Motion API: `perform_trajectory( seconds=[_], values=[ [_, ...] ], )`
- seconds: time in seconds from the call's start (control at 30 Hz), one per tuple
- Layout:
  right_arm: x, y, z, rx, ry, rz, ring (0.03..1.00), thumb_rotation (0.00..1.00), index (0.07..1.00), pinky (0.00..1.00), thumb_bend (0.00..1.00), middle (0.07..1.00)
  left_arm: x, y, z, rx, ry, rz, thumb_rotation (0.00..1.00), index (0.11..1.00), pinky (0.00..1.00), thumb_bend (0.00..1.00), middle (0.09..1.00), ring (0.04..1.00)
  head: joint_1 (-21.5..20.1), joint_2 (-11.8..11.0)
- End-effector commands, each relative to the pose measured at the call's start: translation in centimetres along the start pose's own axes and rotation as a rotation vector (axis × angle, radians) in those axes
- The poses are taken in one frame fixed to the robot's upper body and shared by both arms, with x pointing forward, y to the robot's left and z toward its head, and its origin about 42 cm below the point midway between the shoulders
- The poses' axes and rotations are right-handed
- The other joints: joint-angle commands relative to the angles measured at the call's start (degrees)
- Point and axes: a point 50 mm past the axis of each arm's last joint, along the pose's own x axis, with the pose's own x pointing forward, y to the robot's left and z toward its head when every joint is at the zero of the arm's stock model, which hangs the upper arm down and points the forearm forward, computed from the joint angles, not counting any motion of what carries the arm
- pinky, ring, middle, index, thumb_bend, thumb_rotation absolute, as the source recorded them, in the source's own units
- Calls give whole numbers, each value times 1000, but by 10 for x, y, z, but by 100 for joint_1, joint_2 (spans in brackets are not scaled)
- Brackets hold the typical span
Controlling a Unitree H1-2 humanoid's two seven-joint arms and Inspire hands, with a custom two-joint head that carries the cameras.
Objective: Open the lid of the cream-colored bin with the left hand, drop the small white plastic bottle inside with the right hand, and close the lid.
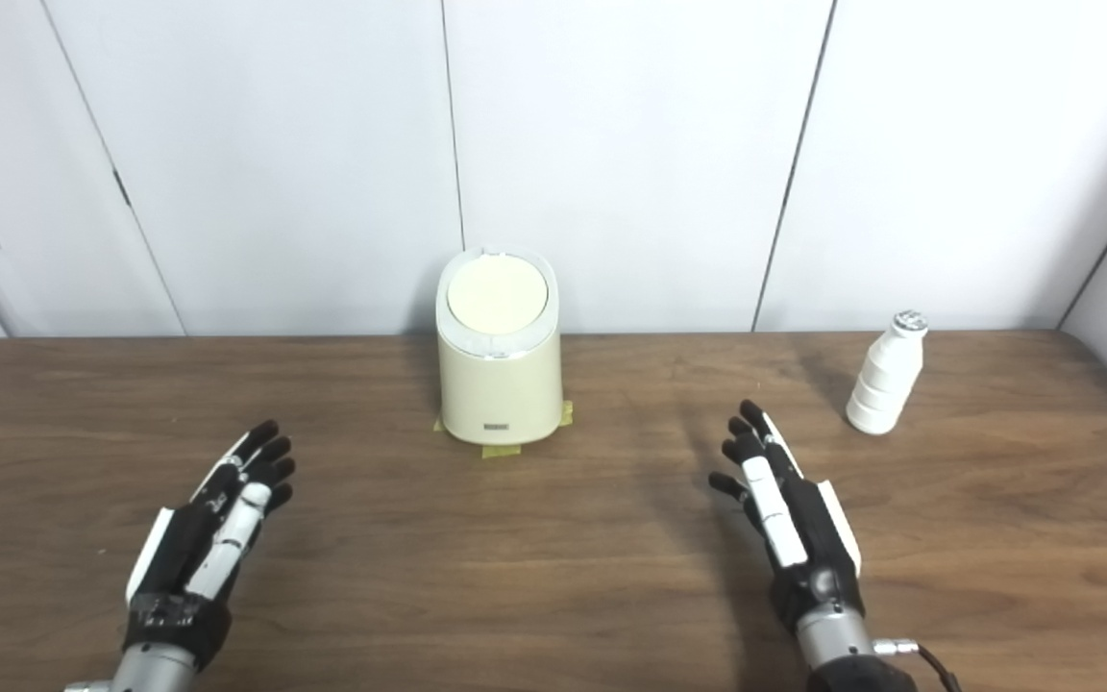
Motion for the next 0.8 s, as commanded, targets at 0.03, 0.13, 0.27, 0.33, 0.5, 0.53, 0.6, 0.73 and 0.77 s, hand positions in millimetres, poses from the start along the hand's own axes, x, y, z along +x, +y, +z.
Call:
perform_trajectory(
  seconds=[0.03, 0.13, 0.27, 0.33, 0.5, 0.53, 0.6, 0.73, 0.77],
  values=[
    [11, 2, 21, -3, -88, 10, 918, 839, 941, 803, 594, 938, 15, -4, 26, 10, -103, 3, 332, 919, 847, 511, 889, 876, 33, -33],
    [12, 3, 20, -1, -90, 14, 920, 834, 944, 808, 595, 939, 28, -2, 40, 62, -125, -16, 352, 930, 842, 578, 894, 872, 47, -69],
    [15, 5, 18, 4, -92, 16, 926, 824, 952, 815, 616, 944, 49, -8, 63, 118, -122, -20, 367, 925, 833, 656, 891, 875, 80, -129],
    [16, 5, 16, 11, -90, 14, 928, 810, 962, 822, 631, 945, 63, -14, 77, 162, -129, -19, 350, 917, 867, 693, 895, 887, 87, -152],
    [18, 6, 14, 13, -86, 9, 930, 799, 977, 829, 634, 945, 88, -22, 99, 271, -160, -24, 331, 892, 857, 726, 874, 857, 84, -201],
    [18, 6, 14, 13, -86, 8, 930, 800, 979, 832, 637, 944, 93, -24, 103, 293, -169, -29, 337, 892, 847, 741, 874, 856, 85, -200],
    [18, 6, 13, 19, -87, 9, 932, 796, 981, 834, 635, 945, 104, -29, 112, 323, -187, -44, 331, 895, 839, 741, 877, 856, 87, -213],
    [19, 5, 11, 30, -87, 10, 937, 788, 983, 838, 642, 946, 134, -40, 124, 355, -196, -69, 289, 903, 833, 727, 888, 865, 93, -232],
    [19, 5, 11, 31, -86, 10, 937, 783, 982, 839, 639, 947, 141, -43, 128, 370, -198, -71, 279, 900, 819, 721, 884, 861, 94, -229]
  ],
)
